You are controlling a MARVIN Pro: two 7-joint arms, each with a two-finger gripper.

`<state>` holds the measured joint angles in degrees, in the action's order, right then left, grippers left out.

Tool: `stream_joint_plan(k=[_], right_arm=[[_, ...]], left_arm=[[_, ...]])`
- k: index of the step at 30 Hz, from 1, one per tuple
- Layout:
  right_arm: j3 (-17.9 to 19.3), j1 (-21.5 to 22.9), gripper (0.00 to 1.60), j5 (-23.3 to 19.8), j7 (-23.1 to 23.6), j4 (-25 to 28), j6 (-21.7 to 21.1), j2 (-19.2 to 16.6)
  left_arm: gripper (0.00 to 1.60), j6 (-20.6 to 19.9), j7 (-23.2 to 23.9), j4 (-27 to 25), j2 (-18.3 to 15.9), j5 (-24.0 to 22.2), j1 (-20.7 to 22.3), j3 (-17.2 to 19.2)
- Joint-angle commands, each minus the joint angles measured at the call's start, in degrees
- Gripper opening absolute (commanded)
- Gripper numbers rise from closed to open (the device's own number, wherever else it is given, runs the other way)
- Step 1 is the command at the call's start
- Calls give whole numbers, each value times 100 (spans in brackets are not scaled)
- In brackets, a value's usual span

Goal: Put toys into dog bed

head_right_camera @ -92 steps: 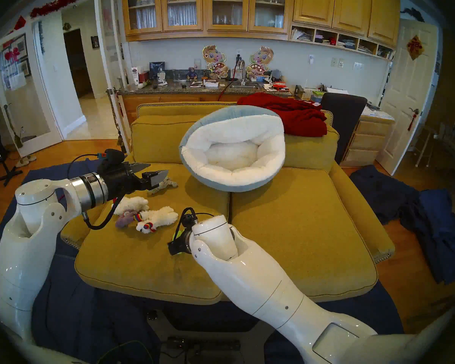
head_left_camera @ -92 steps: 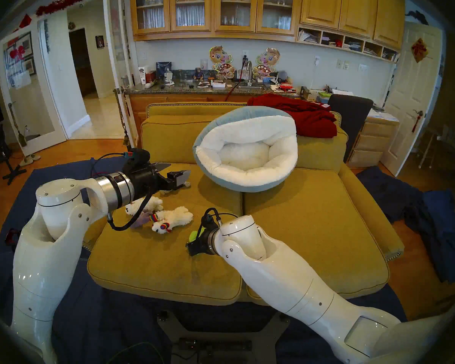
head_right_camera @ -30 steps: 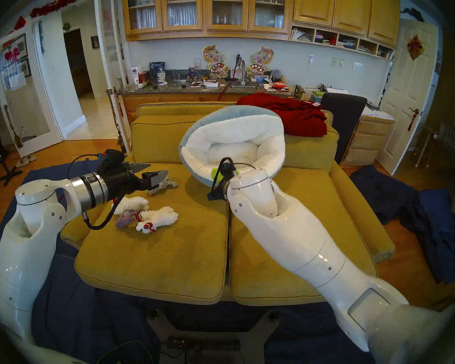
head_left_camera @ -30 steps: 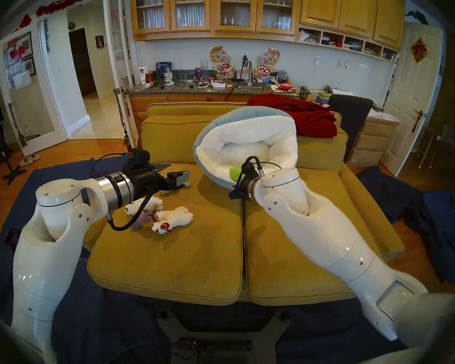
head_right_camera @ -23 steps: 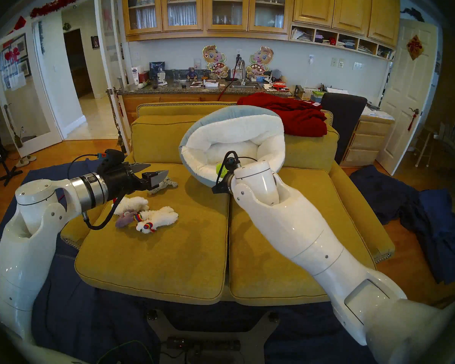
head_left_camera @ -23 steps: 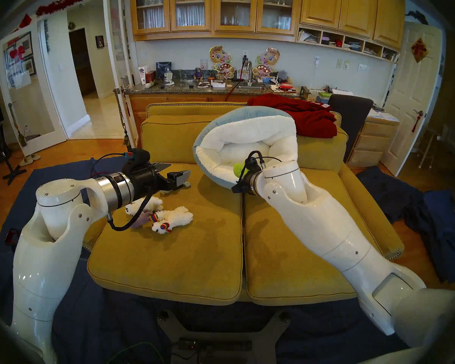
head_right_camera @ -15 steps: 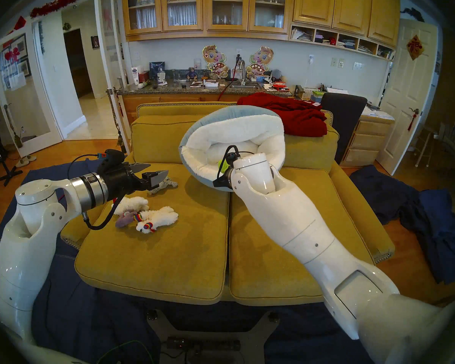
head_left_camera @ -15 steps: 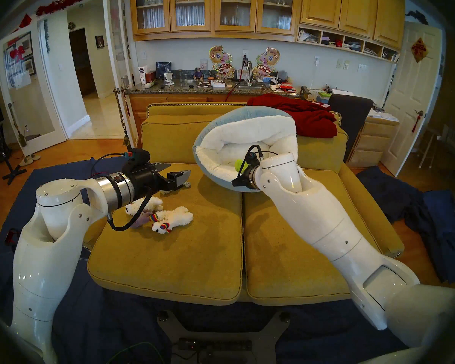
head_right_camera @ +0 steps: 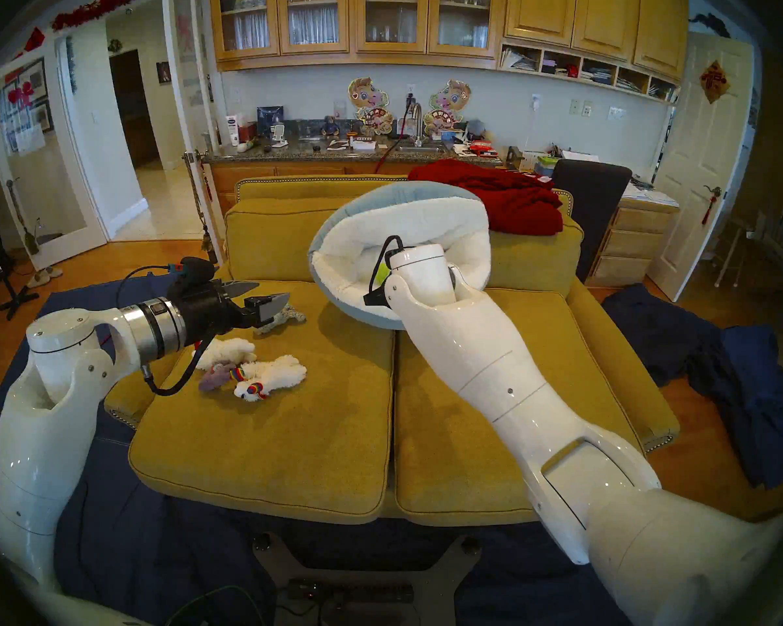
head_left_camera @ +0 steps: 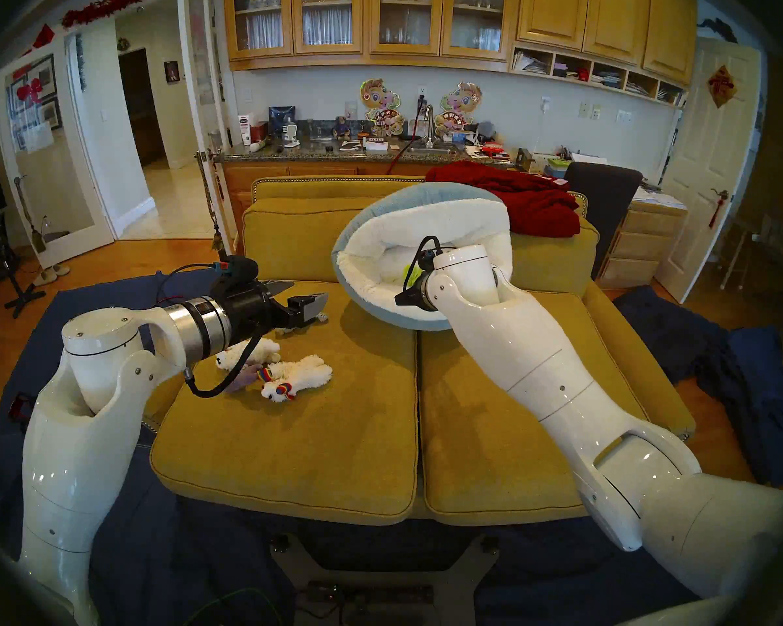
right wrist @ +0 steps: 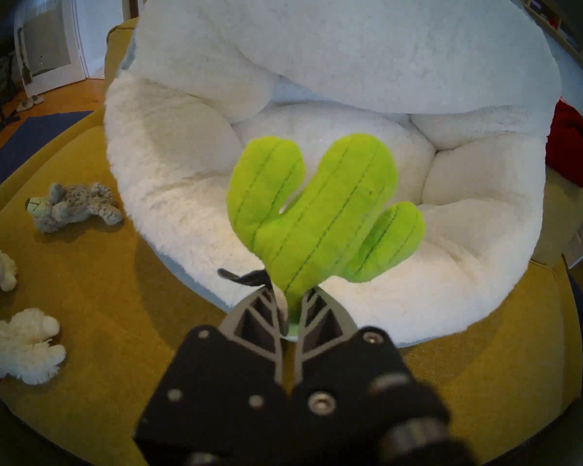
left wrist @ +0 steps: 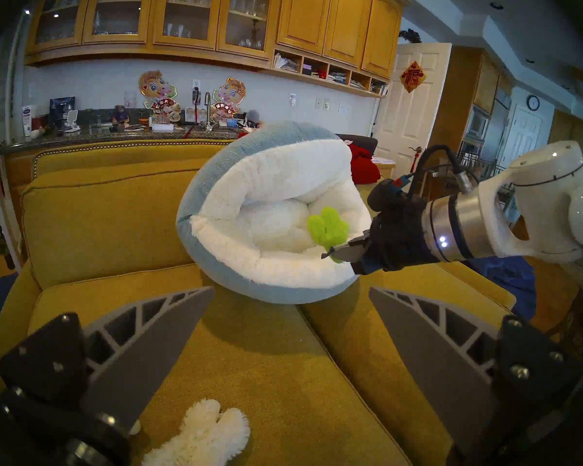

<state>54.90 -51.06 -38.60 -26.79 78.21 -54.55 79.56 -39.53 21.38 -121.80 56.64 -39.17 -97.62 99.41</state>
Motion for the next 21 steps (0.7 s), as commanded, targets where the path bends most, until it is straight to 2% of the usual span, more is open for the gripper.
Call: stream_joint_plan(k=[1,5,8,9,10,12,13,21], right_arm=[[158,643,0,341,84,-434,259,342],[220,733,0,493,180,-734,402,450],[142,967,0,549,283,-1085,477,497],[203,894,0,627,298,-1079,547,528],[118,1052,0,606,339,-1249,543,527],[219,944,0,733,374,-1249,658,582],[145,1106,0,721,427,-1433,666,595],[163,1319,0,933,669,-1974,928,762]], left_arm=[[160,51,2,-101,-1,-12,125,53],[160,51,2,-101,-1,-11,126,53],[160,51,2,-102,0,-11,126,53],[160,51,3,-102,0,-11,126,53],[160,50,3,-102,0,-11,126,53],[160,50,3,-102,0,-10,126,53],[160,50,3,-102,0,-10,126,54],[160,49,4,-102,0,-10,126,54]])
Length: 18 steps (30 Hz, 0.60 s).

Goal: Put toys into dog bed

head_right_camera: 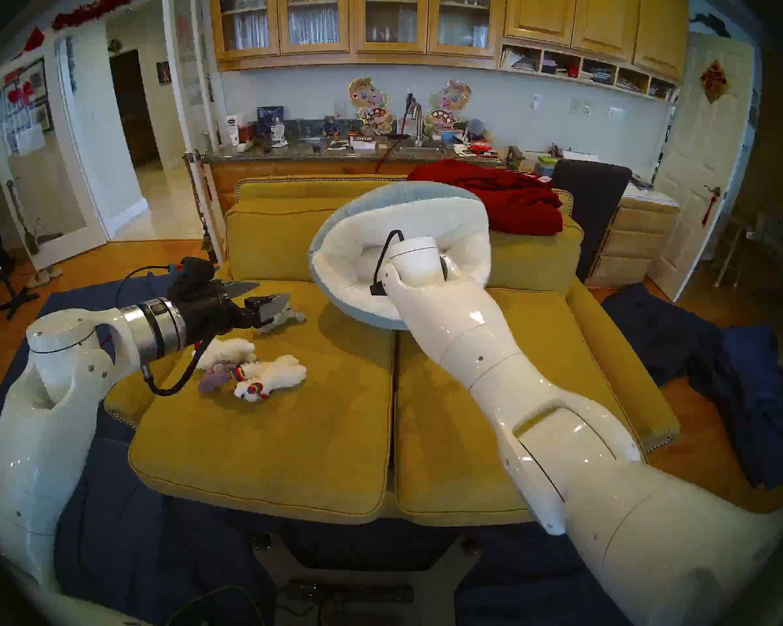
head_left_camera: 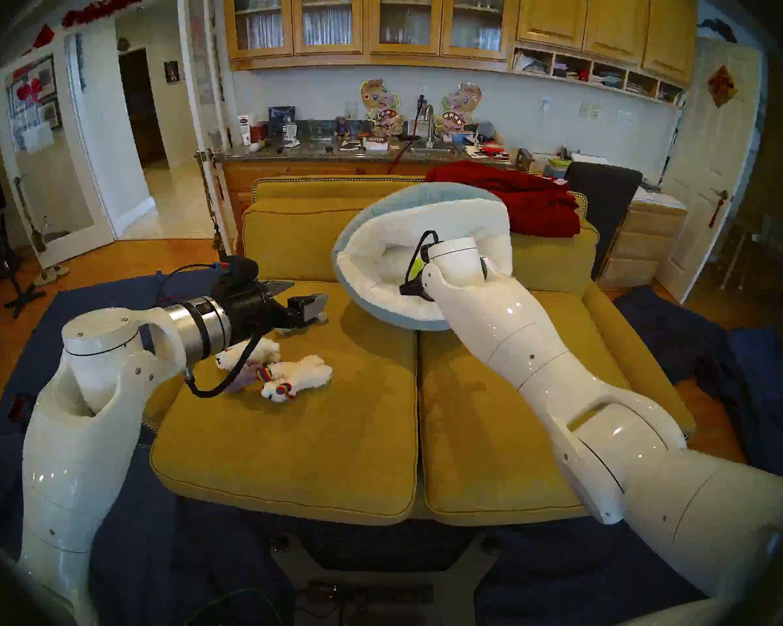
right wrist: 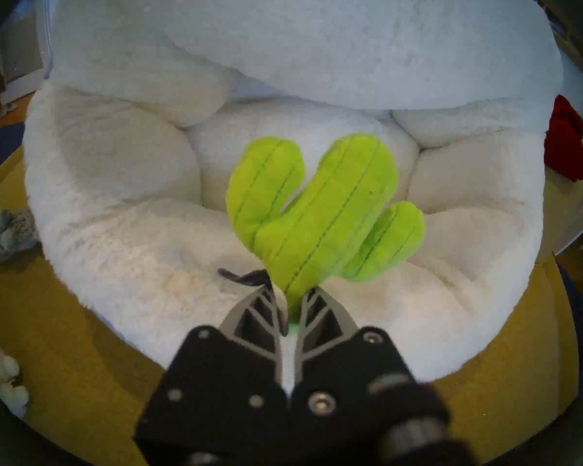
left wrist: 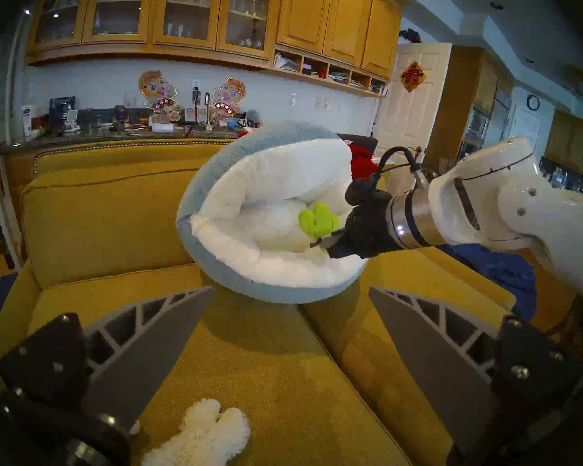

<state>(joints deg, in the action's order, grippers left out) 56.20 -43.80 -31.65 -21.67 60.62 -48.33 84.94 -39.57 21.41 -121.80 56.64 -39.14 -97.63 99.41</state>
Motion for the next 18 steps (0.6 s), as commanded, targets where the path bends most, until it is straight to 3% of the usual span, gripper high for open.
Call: stream_joint_plan(k=[1,4,5,6,18], right_arm=[[32,618,0,260,185,-275,334,239],[41,726,1,324,288,-508,389,294],[38,751,136,338,316,-566,432,304],[-4,854,160,353,376,-724,465,323],[-69,1206,160,577,824,-1266,768,280]], left_arm=[[160,53,1,-102,0,-12,127,53],[160,53,1,-103,1,-12,128,54],[160,53,1,-103,1,-12,128,54],[160,53,1,-103,1,-12,129,54],[160,57,1,-106,4,-11,134,55]])
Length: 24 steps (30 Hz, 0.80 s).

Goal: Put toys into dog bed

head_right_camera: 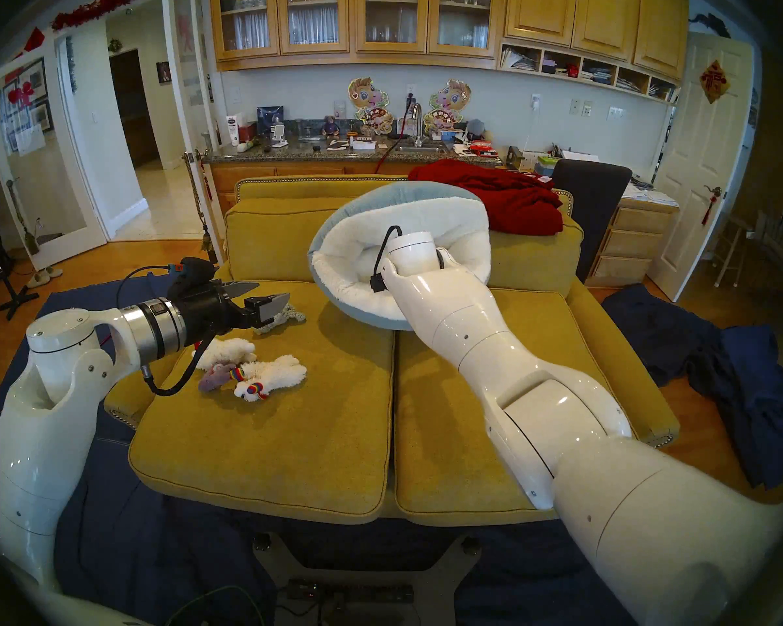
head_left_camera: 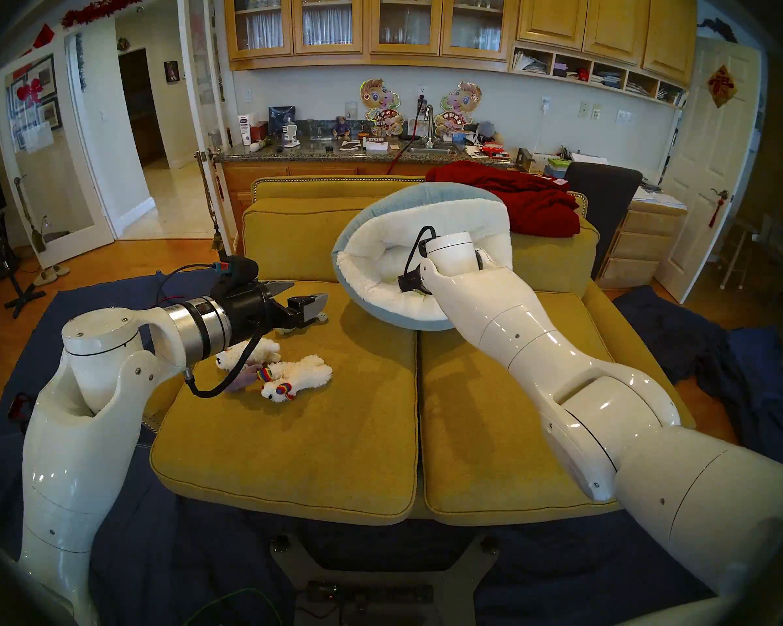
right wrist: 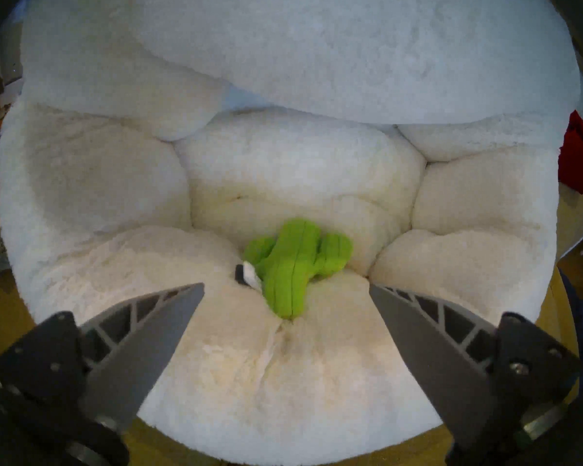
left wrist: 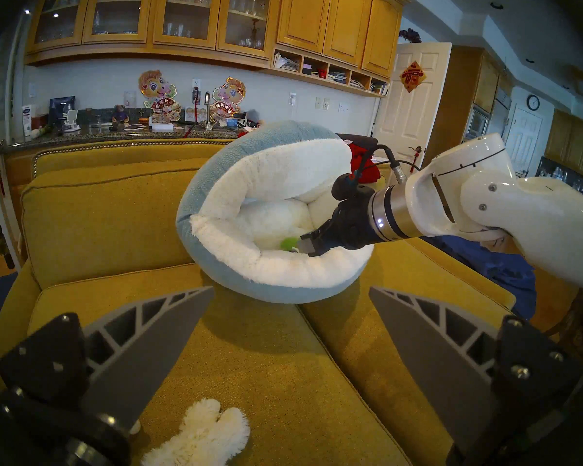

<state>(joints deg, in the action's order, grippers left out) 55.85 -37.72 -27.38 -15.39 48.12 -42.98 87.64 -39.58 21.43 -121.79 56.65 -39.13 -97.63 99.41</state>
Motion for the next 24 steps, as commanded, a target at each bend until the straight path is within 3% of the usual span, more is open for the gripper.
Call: stream_joint_plan(k=[1,6,15,24], right_arm=[[-72,655,160,140,240,-61,233,-1],[-62,501,160,107,408,345,72,-174],[134,-66,160,-209,763,1130,-720,-631],[299,-413,160,-491,1036,1709,-1202,-932]], left_arm=[[160,58,-2,-106,5,-12,134,55],[160,60,-3,-108,8,-12,137,55],[160,48,3,-97,-1,-9,120,52],[160,30,7,-70,-5,-3,86,42]])
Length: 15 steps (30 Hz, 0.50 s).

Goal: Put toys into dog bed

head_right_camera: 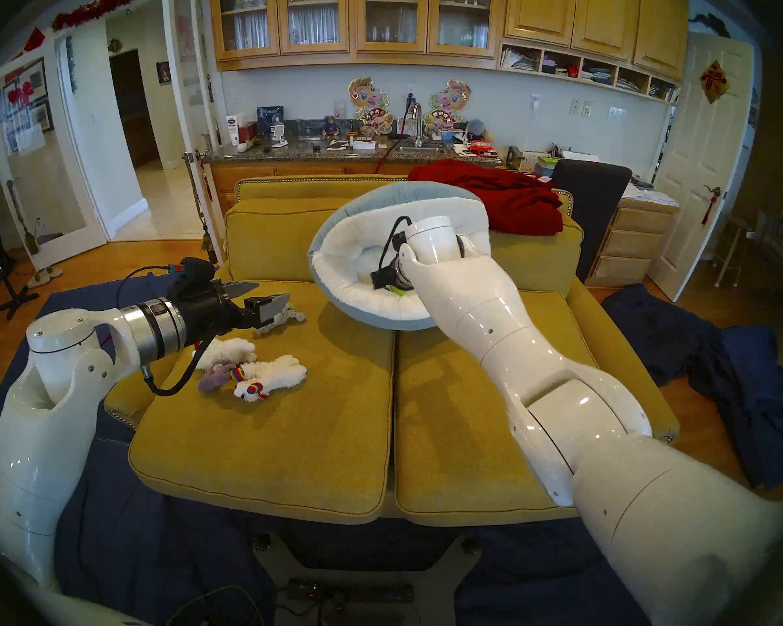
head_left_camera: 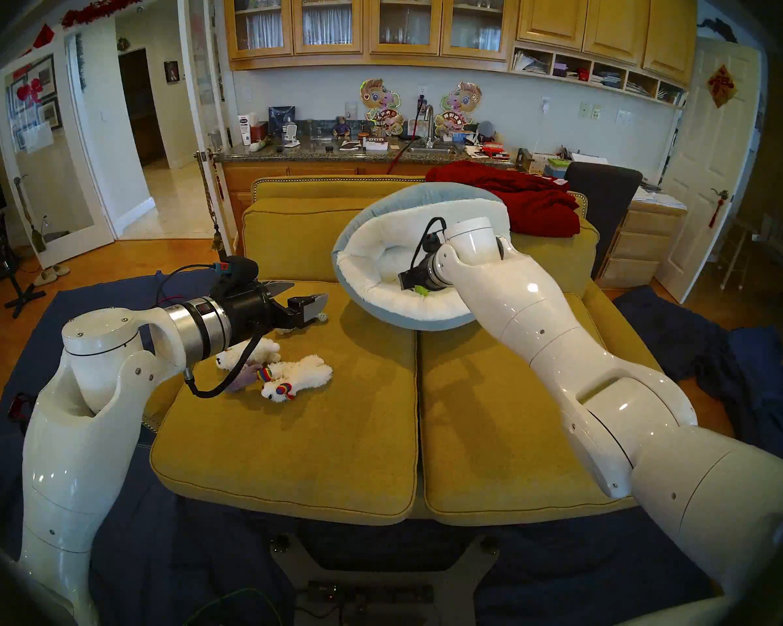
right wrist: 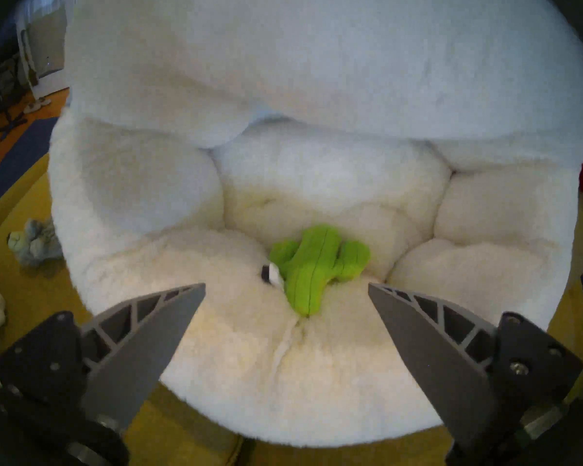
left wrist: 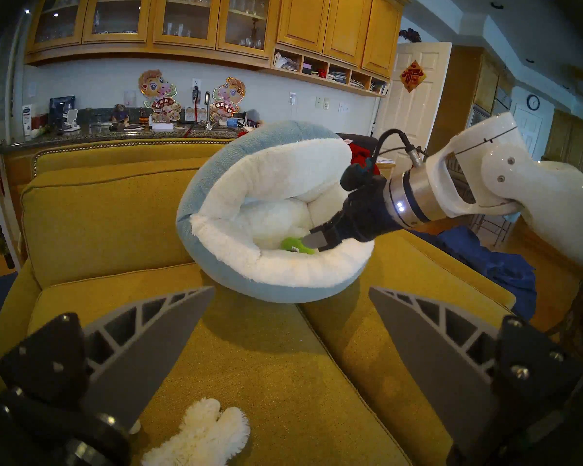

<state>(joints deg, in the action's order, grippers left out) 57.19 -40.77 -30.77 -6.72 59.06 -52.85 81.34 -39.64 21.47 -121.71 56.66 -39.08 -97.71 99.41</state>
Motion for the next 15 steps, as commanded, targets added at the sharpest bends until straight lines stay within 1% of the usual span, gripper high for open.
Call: stream_joint_plan(k=[1,5,7,9,10,15], right_arm=[[182,-138,160,-177,196,659,-215,-334],[259,-279,160,-288,312,955,-215,-480],[275,-295,160,-311,336,971,-215,-500],[333,-401,160,-391,421,1199,-215,-617],[333,-401,160,-391,421,1199,-215,-617],[456,-544,160,-526,562,1554,-215,-830]], left_arm=[[160,34,4,-75,-7,-7,90,41],[160,26,5,-60,-7,-6,73,36],[160,24,6,-56,-7,-6,68,35],[160,19,7,-45,-8,-5,54,33],[160,19,7,-45,-8,-5,54,33],[160,7,9,-24,-8,-3,34,28]])
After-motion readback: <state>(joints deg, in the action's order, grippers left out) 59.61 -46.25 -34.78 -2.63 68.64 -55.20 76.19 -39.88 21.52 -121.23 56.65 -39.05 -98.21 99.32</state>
